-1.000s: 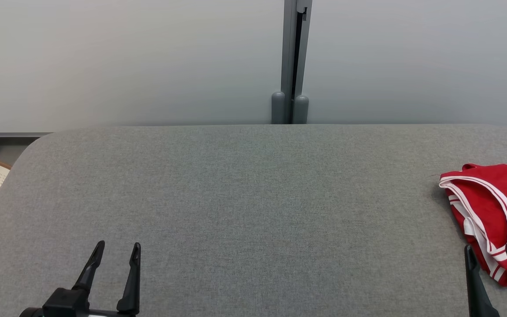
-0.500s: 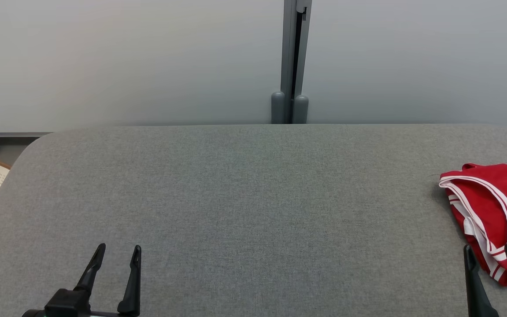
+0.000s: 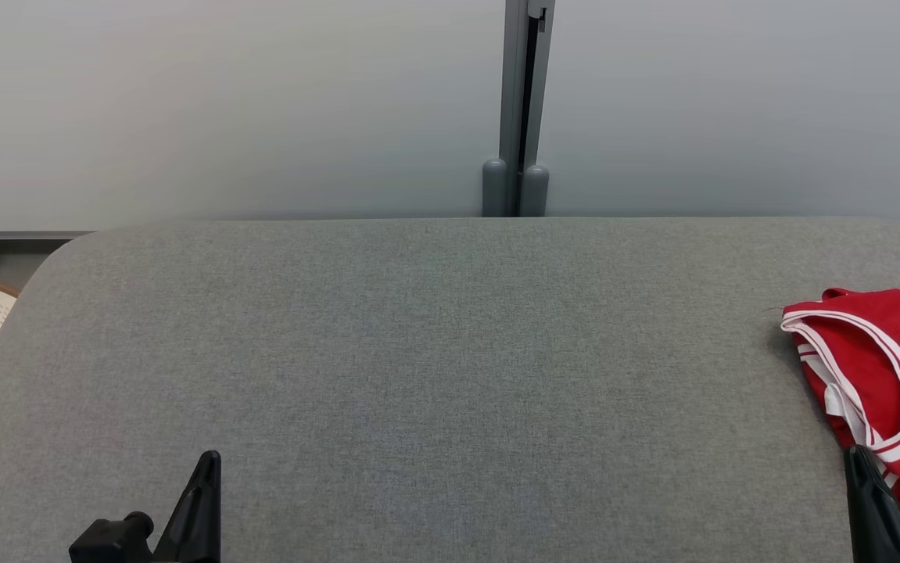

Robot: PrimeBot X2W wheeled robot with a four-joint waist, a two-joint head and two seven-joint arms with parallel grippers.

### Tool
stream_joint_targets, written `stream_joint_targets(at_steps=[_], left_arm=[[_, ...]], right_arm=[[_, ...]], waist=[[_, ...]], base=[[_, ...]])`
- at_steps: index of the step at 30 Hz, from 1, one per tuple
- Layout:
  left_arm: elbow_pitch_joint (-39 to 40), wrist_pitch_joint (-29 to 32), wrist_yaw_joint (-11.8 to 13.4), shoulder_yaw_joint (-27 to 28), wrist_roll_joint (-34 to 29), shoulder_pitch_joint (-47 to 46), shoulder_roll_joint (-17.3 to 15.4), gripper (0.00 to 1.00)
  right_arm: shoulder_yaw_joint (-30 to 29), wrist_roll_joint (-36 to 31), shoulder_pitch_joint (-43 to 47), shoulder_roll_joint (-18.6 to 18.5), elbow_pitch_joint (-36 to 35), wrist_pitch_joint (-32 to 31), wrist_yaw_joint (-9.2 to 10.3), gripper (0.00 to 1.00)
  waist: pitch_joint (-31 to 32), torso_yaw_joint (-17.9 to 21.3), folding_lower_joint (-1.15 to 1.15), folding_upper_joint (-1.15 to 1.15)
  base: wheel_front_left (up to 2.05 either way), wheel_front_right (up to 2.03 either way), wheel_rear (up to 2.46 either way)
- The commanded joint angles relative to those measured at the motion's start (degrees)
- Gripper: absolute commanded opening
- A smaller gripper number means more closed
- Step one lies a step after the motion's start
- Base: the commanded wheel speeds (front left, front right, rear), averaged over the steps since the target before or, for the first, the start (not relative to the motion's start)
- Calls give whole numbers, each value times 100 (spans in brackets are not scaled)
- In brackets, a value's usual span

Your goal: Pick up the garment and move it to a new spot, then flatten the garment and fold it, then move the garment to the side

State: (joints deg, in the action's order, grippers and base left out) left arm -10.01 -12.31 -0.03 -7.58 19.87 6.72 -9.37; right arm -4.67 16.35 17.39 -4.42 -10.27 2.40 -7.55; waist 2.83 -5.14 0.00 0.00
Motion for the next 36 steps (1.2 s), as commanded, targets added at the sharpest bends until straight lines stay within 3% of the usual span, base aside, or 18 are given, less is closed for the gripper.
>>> stream_joint_targets(at_steps=[1, 36], left_arm=[[82, 59, -29, 100, 306, -210, -4, 0], [236, 802, -23, 649, 3195, -647, 261, 0]], right_arm=[[8, 352, -208, -59, 15, -35, 1, 0], [375, 3764, -1192, -334, 1032, -35, 4, 0]], waist=[[-4, 10, 0, 0], [-79, 157, 0, 1]], base=[[0, 0, 0], [0, 0, 0]])
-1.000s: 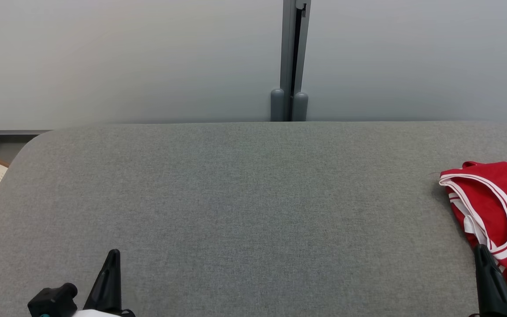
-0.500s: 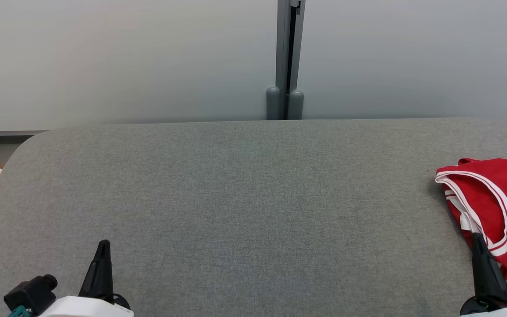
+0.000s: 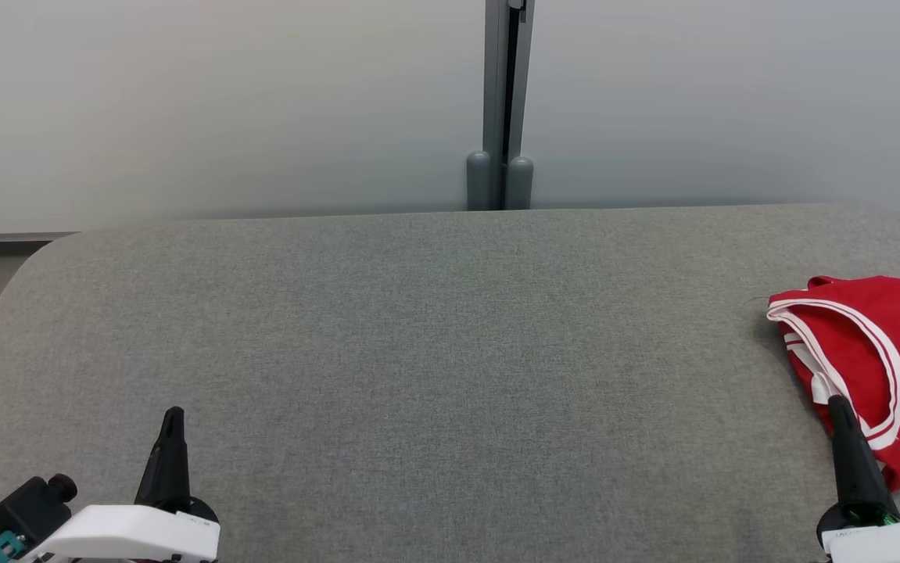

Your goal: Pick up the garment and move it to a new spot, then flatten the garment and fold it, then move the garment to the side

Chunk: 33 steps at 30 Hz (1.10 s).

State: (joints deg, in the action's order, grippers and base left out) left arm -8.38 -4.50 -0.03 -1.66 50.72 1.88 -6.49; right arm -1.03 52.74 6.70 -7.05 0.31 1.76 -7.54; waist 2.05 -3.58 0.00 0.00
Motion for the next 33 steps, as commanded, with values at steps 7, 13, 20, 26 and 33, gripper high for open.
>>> stream_joint_targets(at_steps=[7, 13, 20, 26, 33], left_arm=[[91, 146, -27, 151, 584, -249, 20, 0], [104, 246, -30, 225, 958, -307, 56, 0], [118, 356, -35, 306, 1374, -364, 89, 0], [132, 447, -38, 372, 1710, -430, 122, 0], [141, 535, -40, 436, 2028, -464, 154, 0]], right_arm=[[119, 732, -282, -152, 125, 76, 3, 0], [231, 1231, -411, -235, 236, 122, 2, 0], [363, 1798, -545, -337, 357, 193, 3, 0], [488, 2270, -657, -435, 454, 254, 2, 0], [627, 2729, -760, -534, 533, 337, 3, 0]], waist=[[-16, 31, 0, 1], [-30, 57, 0, 1], [-46, 87, 0, 1], [-59, 113, 0, 1], [-73, 139, 0, 1]], base=[[0, 0, 0], [0, 0, 0], [0, 0, 0], [0, 0, 0], [0, 0, 0]])
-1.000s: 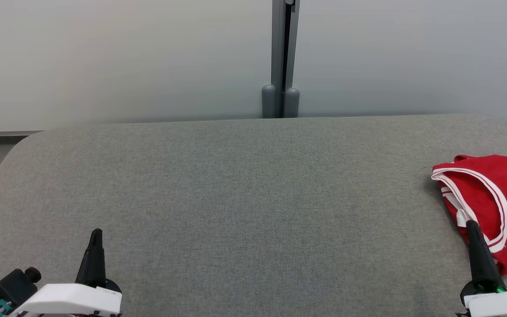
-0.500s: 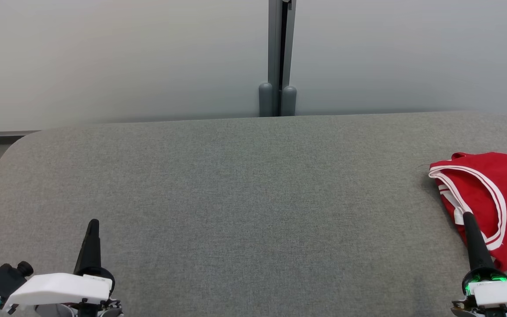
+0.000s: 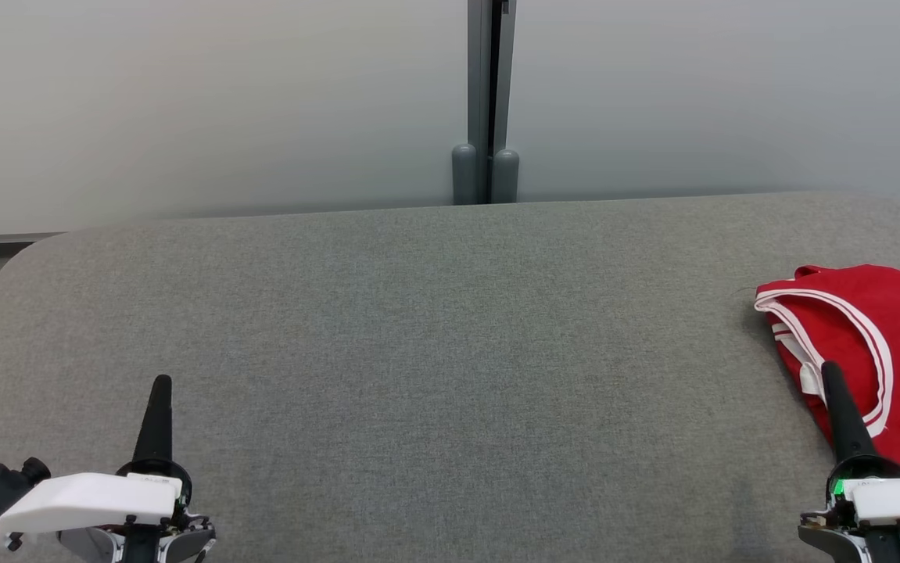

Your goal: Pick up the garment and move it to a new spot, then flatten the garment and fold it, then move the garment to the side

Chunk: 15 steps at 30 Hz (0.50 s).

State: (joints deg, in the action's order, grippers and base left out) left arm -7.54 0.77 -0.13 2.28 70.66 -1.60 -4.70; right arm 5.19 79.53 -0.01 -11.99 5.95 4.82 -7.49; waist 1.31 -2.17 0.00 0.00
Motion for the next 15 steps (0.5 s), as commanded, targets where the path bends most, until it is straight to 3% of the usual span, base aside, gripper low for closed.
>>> stream_joint_targets(at_steps=[1, 15], left_arm=[[58, 17, -28, 52, 86, -124, -21, 0], [83, 214, -33, 194, 810, -241, 52, 0]], right_arm=[[30, 125, -105, -57, -19, 44, -3, 0], [394, 1217, -356, -340, 150, 274, -2, 0]], waist=[[-2, 2, 0, 0], [-37, 67, 0, 1]], base=[[0, 0, 0], [0, 0, 0]])
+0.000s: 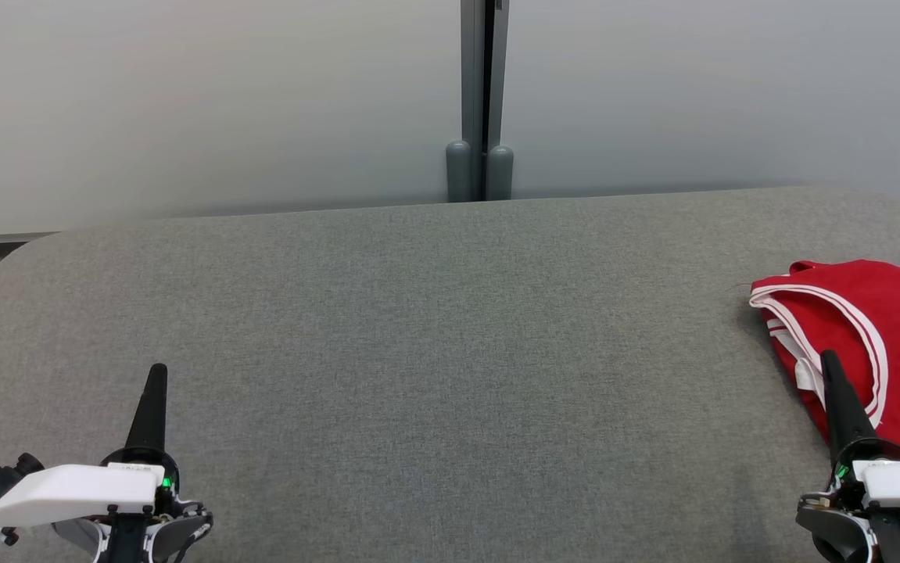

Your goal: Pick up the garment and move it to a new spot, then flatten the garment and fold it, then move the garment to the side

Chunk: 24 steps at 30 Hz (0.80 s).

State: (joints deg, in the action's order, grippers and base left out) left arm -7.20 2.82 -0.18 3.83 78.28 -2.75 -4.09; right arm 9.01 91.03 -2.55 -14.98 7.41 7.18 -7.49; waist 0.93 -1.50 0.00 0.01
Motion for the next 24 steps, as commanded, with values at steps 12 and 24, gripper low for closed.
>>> stream_joint_targets(at_steps=[12, 24], left_arm=[[65, 147, -33, 141, 572, -195, 33, 0], [81, 269, -38, 231, 1032, -290, 81, 0]], right_arm=[[310, 889, -282, -277, 90, 237, -1, 0], [589, 1646, -462, -509, 173, 417, -1, 0]], waist=[[-29, 51, 0, 0], [-58, 102, 0, 1]], base=[[0, 0, 0], [0, 0, 0]])
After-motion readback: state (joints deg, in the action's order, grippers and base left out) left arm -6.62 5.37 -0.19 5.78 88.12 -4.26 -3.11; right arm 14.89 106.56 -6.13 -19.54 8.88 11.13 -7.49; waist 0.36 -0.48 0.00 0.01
